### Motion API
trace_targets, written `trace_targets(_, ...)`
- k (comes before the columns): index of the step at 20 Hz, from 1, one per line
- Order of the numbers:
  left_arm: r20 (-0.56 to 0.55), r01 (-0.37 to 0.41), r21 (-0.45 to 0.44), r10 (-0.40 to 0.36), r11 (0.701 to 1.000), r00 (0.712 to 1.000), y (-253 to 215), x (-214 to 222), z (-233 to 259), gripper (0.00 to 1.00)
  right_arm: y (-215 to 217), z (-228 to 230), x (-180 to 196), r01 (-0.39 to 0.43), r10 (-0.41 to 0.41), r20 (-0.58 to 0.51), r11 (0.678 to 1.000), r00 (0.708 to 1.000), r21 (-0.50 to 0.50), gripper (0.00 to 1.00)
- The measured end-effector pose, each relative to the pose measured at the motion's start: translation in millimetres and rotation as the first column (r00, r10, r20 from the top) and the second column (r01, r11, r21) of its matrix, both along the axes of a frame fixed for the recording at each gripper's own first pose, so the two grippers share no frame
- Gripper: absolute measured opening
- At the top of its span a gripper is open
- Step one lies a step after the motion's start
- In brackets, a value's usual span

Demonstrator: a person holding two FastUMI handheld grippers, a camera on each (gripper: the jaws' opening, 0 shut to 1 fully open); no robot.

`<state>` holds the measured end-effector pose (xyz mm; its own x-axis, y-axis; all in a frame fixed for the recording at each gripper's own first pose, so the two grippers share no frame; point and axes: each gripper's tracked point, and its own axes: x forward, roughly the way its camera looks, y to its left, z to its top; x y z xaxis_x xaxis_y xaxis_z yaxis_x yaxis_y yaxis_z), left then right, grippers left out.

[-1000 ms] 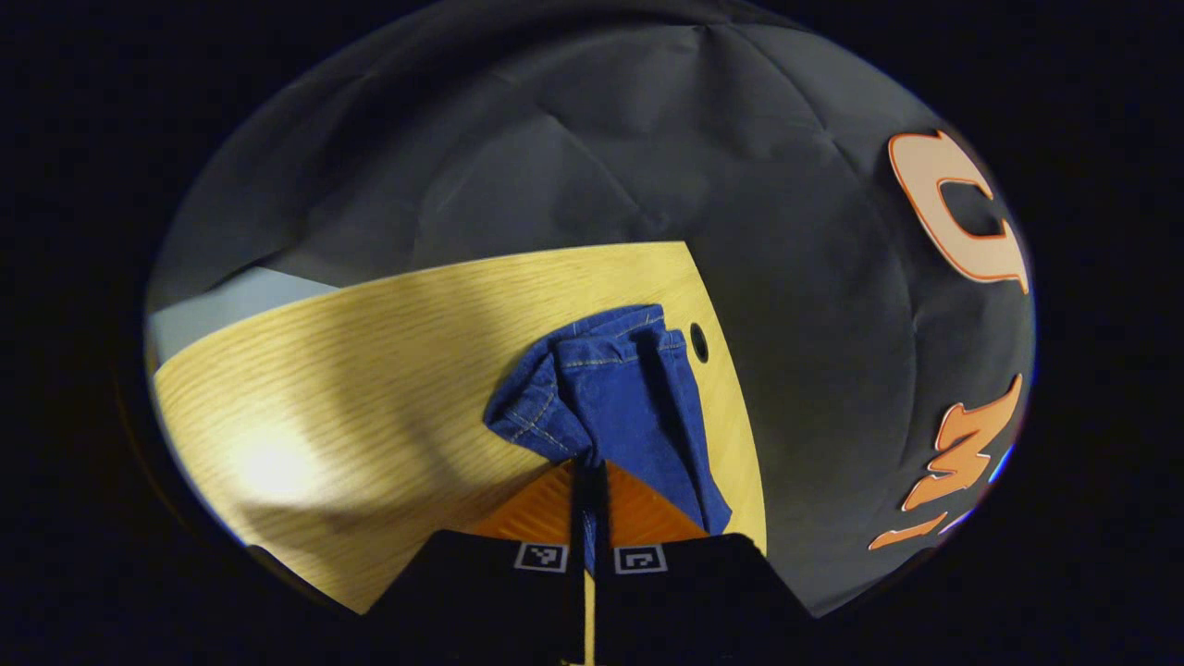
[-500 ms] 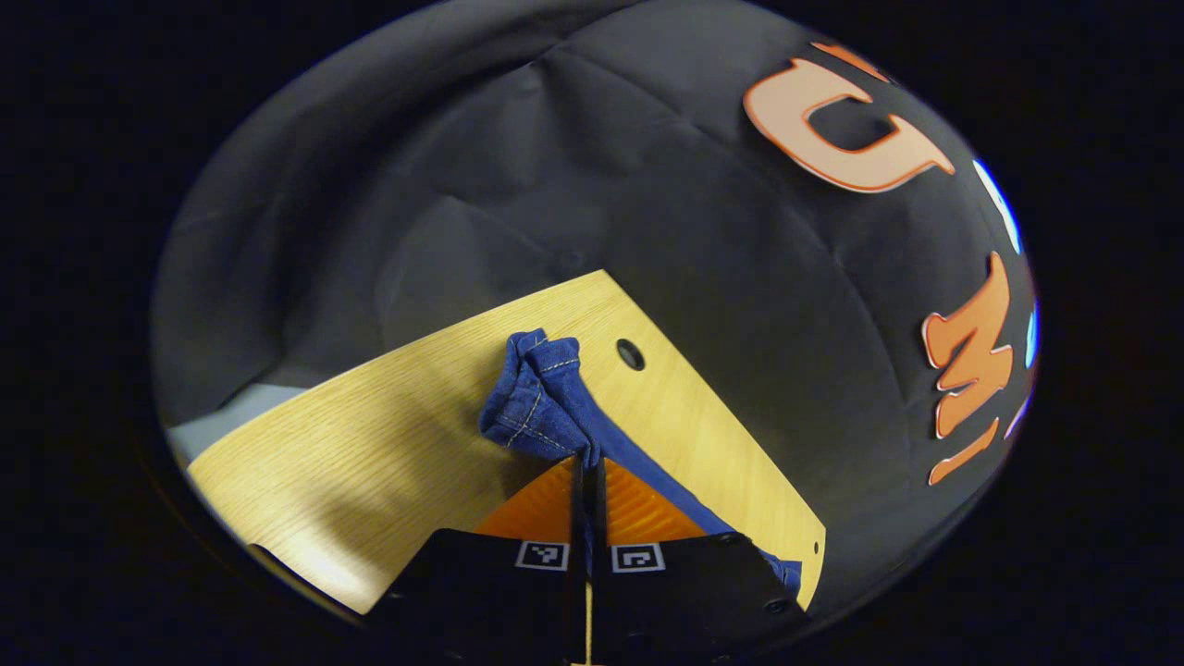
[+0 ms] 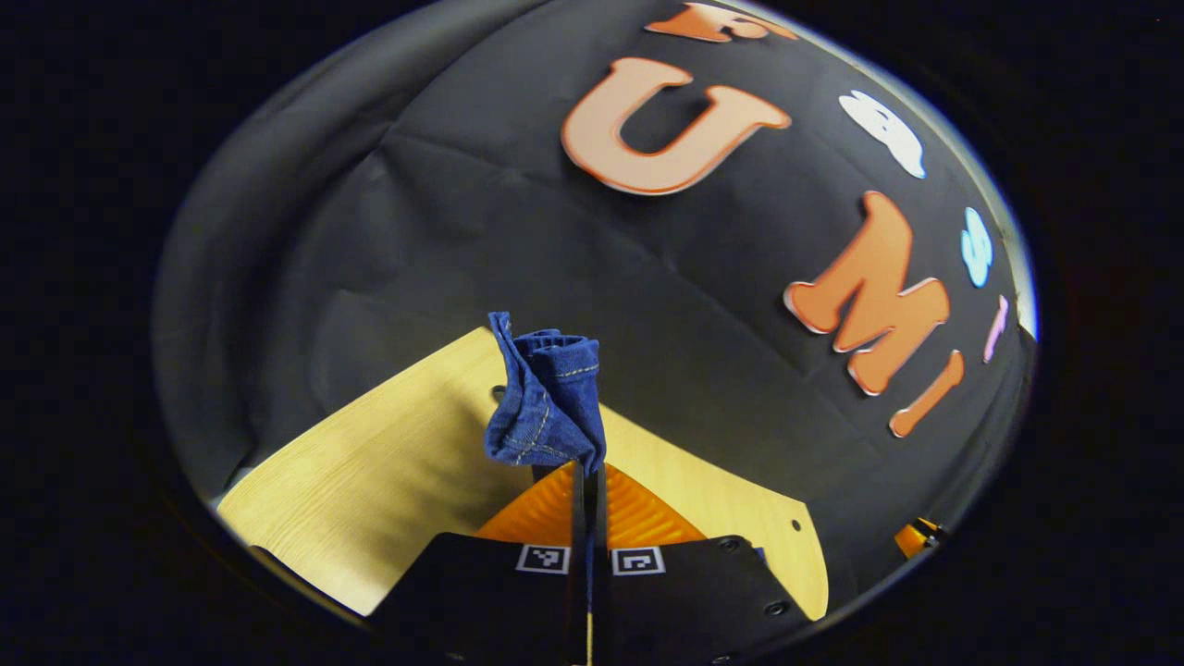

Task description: Grasp the waist and the cuffs of the jeans and fold them to make the two legs overlap; first hold the waist and fold one-third of the jeans toward the cuffs, then hold the cuffs and fold the remaining one-third in the same direction to finish folding.

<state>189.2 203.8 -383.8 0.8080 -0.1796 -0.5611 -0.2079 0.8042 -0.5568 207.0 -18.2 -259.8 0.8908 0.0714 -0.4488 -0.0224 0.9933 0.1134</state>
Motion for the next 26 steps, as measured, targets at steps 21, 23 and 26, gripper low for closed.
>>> trace_targets(21,-0.147,0.675,0.099,-0.66,0.731,0.737,-370,-43,-15,0.02,-97,-38,-33,0.133,-0.133,-0.03,0.991,0.991,0.032,0.94)
trace_targets(23,-0.191,0.732,0.116,-0.708,0.672,0.68,-376,-64,-27,0.05,-103,-43,-38,0.145,-0.144,-0.04,0.989,0.989,0.037,0.91)
trace_targets(26,-0.167,0.771,0.114,-0.753,0.626,0.636,-385,-85,-20,0.15,-104,-47,-40,0.149,-0.147,-0.049,0.988,0.988,0.041,0.91)
